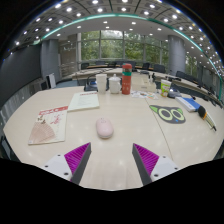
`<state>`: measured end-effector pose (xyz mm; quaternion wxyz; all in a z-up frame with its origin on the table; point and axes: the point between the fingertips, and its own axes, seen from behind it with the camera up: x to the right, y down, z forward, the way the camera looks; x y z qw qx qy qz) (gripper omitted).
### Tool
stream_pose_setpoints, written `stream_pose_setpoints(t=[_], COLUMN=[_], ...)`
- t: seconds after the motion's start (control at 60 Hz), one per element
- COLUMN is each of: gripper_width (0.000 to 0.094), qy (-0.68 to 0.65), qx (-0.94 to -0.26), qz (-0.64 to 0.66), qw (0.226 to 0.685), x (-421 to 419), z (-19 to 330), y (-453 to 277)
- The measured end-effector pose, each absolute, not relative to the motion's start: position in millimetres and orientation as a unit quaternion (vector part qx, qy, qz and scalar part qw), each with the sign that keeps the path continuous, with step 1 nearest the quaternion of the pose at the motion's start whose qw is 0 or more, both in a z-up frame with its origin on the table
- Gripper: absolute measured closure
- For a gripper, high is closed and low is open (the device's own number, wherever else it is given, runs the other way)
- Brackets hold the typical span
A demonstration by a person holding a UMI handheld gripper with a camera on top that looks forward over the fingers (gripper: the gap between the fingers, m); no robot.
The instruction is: Arrange mouse
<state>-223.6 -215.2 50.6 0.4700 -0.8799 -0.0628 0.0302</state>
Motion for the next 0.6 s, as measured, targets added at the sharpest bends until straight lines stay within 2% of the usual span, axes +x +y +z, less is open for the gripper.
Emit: stream_pose_setpoints(t=[0.217,0.317,0.4,0.467,0.6], gripper_width=[0.0106,0.0164,0.0277,0.0432,0.0518], qy=[-0.101,-0.111,-0.113,-0.118,-0.145], qx=[-0.886,-0.891,-0.895,-0.894,-0.893], qz=[0.037,0.045,0.048,0.049,0.04], qw=[0.451,0.439,0.43,0.429,0.423], x=[-261,-274,-277,-277,-279], z=[12,-3,-13,-13,-13], y=[-128,-101,-87,-80,-78])
